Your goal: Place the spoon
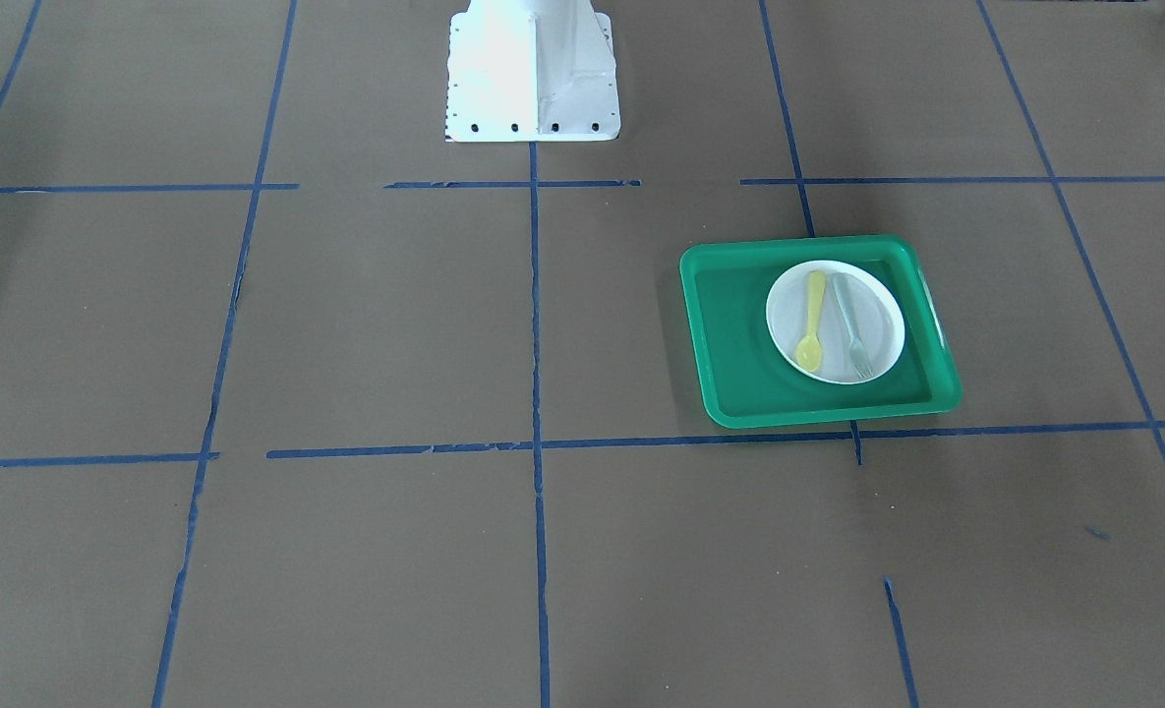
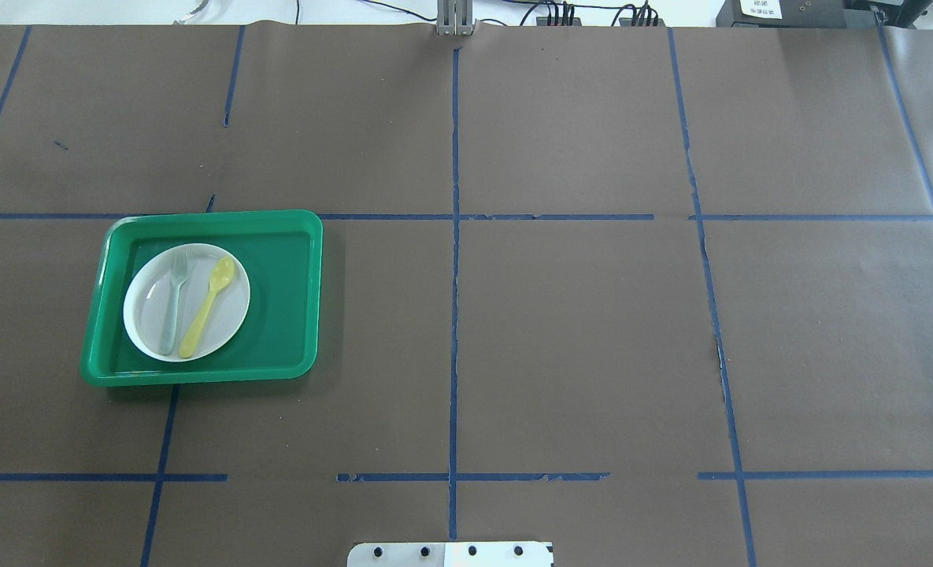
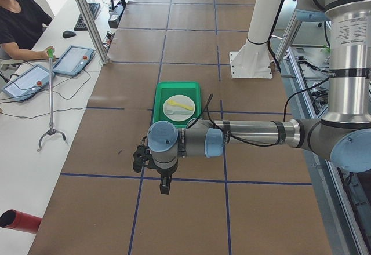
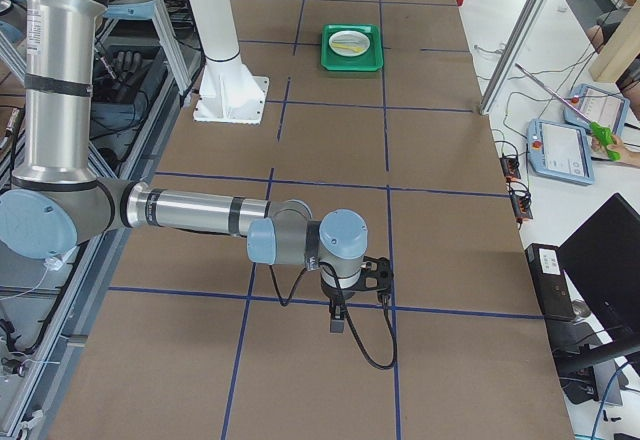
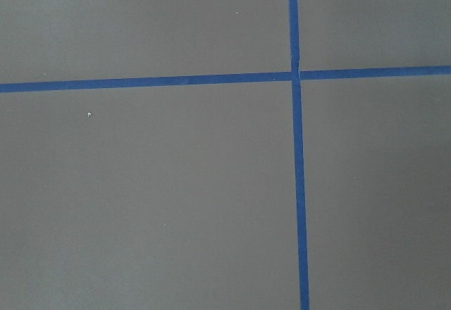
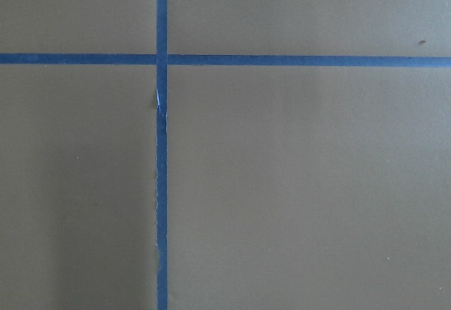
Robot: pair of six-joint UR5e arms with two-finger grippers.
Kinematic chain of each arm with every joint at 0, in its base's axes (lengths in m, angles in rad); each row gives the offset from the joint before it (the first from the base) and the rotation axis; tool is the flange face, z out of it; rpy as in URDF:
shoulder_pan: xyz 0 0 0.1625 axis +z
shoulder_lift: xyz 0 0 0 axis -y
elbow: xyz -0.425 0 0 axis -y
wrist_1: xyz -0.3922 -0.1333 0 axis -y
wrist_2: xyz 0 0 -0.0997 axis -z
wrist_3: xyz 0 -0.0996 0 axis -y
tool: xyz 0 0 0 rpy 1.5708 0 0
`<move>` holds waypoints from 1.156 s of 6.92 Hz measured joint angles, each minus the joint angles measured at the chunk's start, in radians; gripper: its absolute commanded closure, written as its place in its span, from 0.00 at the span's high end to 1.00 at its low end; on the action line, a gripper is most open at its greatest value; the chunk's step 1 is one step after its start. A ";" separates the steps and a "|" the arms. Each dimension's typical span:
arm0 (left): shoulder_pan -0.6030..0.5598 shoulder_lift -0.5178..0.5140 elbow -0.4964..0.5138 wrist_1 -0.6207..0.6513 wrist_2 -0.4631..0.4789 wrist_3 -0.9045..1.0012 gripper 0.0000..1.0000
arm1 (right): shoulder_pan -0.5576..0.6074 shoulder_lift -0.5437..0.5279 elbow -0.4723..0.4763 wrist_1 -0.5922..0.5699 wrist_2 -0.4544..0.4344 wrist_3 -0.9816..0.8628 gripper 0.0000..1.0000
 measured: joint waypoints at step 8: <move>0.220 -0.122 -0.188 -0.024 0.031 -0.302 1.00 | 0.000 0.000 0.000 0.000 0.000 0.000 1.00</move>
